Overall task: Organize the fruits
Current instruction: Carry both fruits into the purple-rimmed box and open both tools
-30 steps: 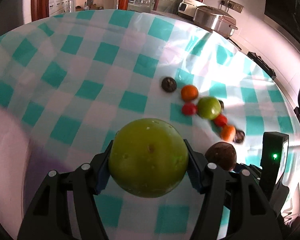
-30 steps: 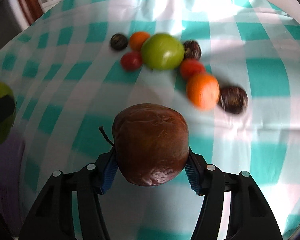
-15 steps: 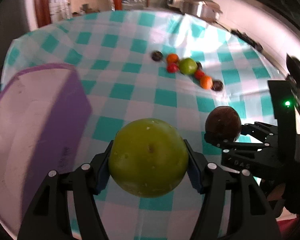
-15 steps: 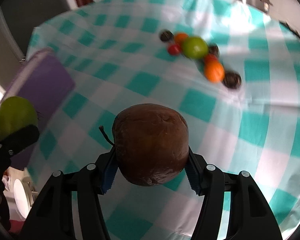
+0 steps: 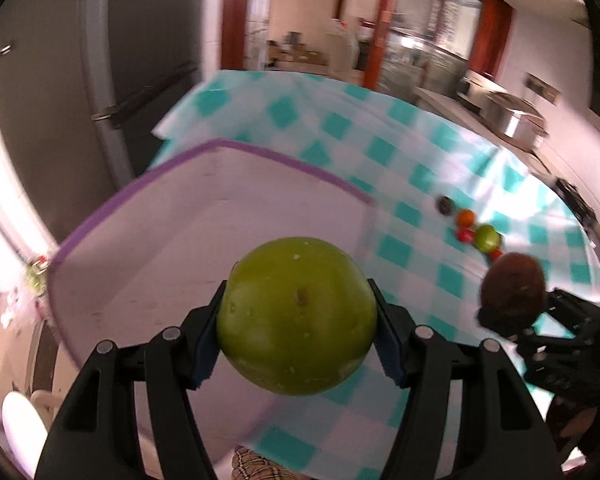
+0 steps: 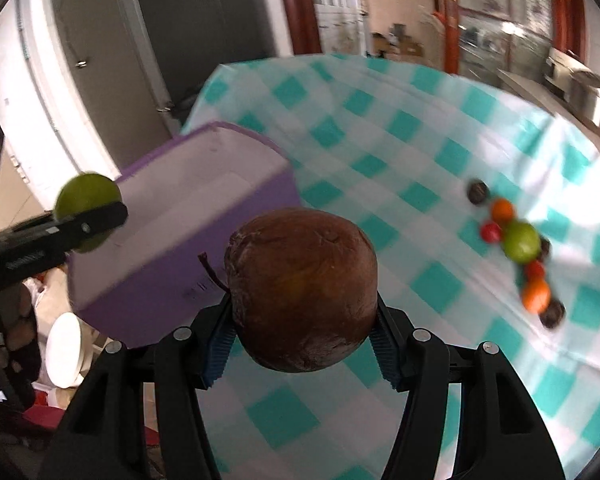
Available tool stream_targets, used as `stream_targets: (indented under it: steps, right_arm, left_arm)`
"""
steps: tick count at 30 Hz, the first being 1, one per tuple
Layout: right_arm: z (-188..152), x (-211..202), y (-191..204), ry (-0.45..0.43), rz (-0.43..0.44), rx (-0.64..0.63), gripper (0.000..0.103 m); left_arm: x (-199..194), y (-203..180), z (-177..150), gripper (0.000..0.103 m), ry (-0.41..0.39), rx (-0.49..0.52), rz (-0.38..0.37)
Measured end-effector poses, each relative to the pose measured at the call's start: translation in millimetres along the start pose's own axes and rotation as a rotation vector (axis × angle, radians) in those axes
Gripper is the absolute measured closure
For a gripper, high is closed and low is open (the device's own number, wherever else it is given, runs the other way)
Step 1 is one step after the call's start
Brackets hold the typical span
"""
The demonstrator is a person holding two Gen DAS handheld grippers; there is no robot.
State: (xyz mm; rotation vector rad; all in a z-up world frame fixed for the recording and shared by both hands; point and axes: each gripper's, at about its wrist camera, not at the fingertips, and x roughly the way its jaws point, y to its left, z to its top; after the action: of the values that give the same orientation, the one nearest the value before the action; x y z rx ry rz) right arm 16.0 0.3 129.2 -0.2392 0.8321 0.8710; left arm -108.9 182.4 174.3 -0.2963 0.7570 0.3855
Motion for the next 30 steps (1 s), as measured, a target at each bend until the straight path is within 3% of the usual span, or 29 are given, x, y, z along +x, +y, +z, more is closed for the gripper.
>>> stream_targets:
  steps: [7, 10, 14, 18, 24, 27, 30]
  right_arm:
    - [65.3, 39.1, 52.6, -0.019, 0.07, -0.05, 0.044]
    - [91.6, 62.4, 76.2, 0.028, 0.094, -0.096, 0.044]
    - [116.1, 112.5, 115.1, 0.155, 0.08, -0.174, 0.044]
    - [127.5, 183.8, 155.3, 0.347, 0.016, -0.297, 0.044]
    - [119.2, 265.5, 185.2, 0.597, -0.035, -0.384, 0.044]
    - [112.4, 297.9, 187.1, 0.715, -0.074, -0.372, 0.044]
    - [107.5, 320.0, 186.7, 0.772, -0.119, -0.377, 0.044]
  left_arm:
    - [9.8, 74.9, 22.0, 0.038, 0.025, -0.066, 0.113]
    - [23.3, 94.9, 33.2, 0.038, 0.075, -0.052, 0.164]
    - [57.0, 122.1, 41.6, 0.038, 0.184, -0.045, 0.177]
    - [87.9, 138.0, 46.6, 0.038, 0.257, 0.018, 0.187]
    - [123.5, 157.5, 35.7, 0.038, 0.368, 0.081, 0.184]
    - [133.1, 159.8, 34.2, 0.038, 0.384, 0.135, 0.192]
    - [136.6, 158.6, 38.3, 0.037, 0.384, 0.193, 0.166]
